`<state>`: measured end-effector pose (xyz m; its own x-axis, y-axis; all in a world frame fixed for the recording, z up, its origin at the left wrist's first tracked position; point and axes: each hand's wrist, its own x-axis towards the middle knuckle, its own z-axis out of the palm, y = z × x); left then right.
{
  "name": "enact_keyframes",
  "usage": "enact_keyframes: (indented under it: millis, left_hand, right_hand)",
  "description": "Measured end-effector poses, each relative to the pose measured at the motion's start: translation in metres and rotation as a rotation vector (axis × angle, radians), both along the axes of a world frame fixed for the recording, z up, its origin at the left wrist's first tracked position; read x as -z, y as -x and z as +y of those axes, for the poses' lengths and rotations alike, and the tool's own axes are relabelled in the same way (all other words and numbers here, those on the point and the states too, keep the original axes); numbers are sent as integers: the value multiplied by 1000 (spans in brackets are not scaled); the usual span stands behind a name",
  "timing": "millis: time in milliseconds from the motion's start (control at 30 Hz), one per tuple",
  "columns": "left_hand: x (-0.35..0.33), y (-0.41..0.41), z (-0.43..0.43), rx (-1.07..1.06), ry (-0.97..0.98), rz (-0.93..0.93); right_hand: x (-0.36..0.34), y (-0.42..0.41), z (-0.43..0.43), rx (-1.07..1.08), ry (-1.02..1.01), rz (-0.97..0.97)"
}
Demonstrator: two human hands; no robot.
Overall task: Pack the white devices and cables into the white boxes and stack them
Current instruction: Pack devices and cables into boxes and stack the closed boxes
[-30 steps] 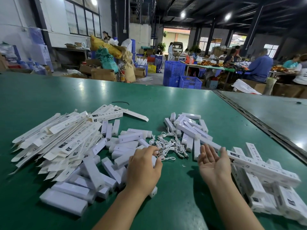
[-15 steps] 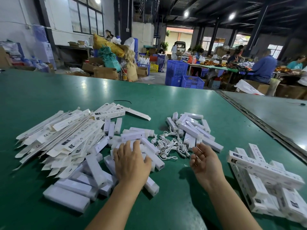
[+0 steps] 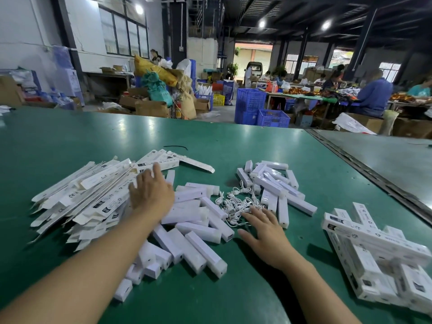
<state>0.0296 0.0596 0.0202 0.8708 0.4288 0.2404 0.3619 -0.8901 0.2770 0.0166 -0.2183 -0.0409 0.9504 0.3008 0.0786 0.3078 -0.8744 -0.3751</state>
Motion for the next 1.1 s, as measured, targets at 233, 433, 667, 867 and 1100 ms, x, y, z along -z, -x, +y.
enact_keyframes:
  millis: [233,433,667,867,1100]
  left_hand:
    - [-3,0,60,-83,-91,368]
    - [-3,2,61,-65,-226,251]
    - [-31,-4,18,53,-176,-55]
    - [-48,5,-52,258,695,-188]
    - [-18,54,-97,451,1256,90]
  right_hand:
    - [7,-4,5,3,122,-27]
    - [3,-1,4,15,68,-79]
    - [0,0,2,15,-5,-105]
    - [-9,10,7,4,-458,-82]
    - [-19,19,15,-8,-1222,369]
